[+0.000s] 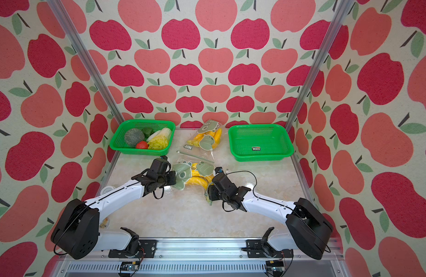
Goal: Open the zip-top bag and take out the banana
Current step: Pick up the banana from the zipper food storage bag.
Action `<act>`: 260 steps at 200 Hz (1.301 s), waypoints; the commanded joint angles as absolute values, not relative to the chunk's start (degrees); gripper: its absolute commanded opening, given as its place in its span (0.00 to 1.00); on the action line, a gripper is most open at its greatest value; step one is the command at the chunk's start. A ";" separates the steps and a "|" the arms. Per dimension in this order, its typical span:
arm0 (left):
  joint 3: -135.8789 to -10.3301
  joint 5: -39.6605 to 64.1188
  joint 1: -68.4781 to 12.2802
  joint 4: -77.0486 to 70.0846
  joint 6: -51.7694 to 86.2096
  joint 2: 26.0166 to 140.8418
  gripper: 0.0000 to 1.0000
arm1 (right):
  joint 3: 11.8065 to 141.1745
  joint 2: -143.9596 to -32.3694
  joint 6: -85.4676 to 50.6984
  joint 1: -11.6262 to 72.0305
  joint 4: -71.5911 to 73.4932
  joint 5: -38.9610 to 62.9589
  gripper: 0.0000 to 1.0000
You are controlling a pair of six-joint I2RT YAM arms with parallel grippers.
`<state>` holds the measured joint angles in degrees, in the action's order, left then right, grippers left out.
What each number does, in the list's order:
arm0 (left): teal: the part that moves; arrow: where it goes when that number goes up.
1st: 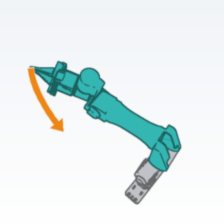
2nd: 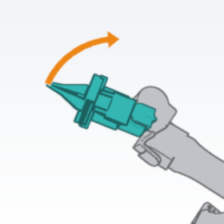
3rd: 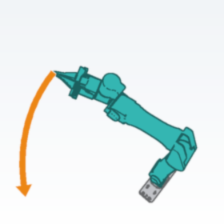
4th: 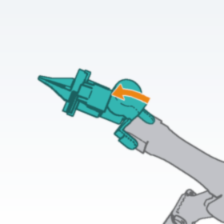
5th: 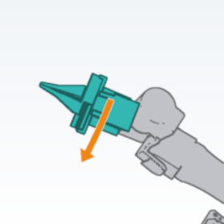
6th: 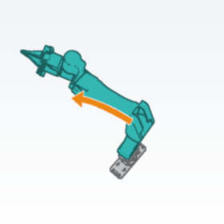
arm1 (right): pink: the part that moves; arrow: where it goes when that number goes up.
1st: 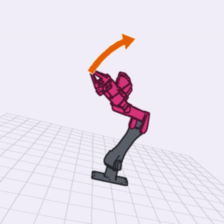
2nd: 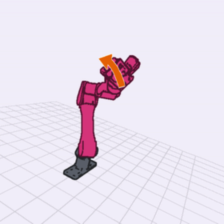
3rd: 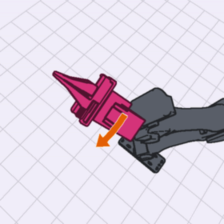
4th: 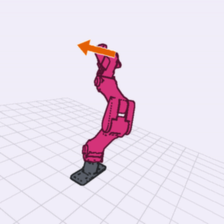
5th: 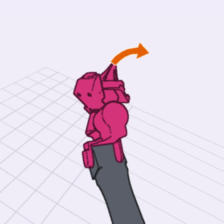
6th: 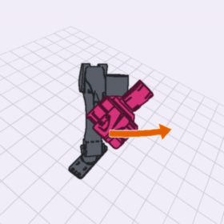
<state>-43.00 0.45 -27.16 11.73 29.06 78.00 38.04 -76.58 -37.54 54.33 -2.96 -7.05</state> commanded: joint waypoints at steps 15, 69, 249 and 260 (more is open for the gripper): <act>-43.33 -0.53 -28.17 12.14 29.81 78.84 0.00 | 36.47 -76.11 -33.86 55.28 0.00 -4.13 0.49; -43.33 -0.70 -28.47 12.04 30.06 79.37 0.00 | 38.46 -80.42 -32.93 55.28 -0.08 -1.35 0.28; -43.48 -4.71 -28.66 13.90 30.06 79.80 0.00 | 49.85 -86.08 -36.38 59.80 -17.27 -19.82 0.21; -43.59 -5.80 -28.57 14.39 30.07 79.96 0.00 | 50.17 -83.88 -35.84 60.10 -18.64 -21.93 0.20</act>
